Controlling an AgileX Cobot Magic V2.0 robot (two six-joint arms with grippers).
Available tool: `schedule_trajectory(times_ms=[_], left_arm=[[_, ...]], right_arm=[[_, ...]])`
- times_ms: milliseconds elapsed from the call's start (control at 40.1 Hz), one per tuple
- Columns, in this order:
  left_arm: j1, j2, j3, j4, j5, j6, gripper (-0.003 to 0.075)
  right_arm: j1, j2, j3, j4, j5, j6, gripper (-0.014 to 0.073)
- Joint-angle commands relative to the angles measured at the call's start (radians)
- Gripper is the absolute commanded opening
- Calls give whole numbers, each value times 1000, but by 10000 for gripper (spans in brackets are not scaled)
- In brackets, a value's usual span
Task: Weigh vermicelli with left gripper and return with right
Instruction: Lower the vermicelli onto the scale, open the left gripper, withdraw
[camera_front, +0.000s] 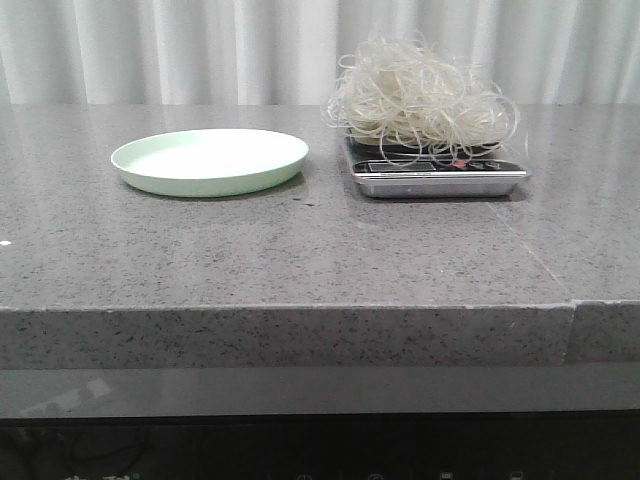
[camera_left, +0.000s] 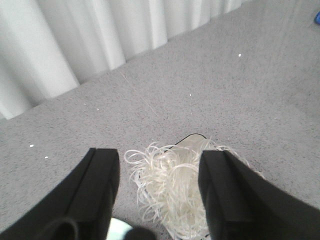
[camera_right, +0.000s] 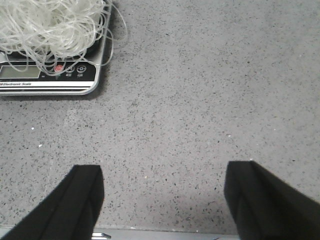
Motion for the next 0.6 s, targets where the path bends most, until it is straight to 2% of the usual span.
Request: schedule_trajectory(times_ms=[0, 149, 573], left_arm=[[-6, -114, 21, 7, -38, -14, 438], [-6, -249, 185, 1, -80, -14, 438], [-6, -721, 890, -53, -335, -6, 438]], right_arm=[[-4, 7, -32, 2, -56, -8, 613], [-4, 7, -32, 2, -54, -8, 613], [-4, 7, -32, 5, -54, -8, 613]])
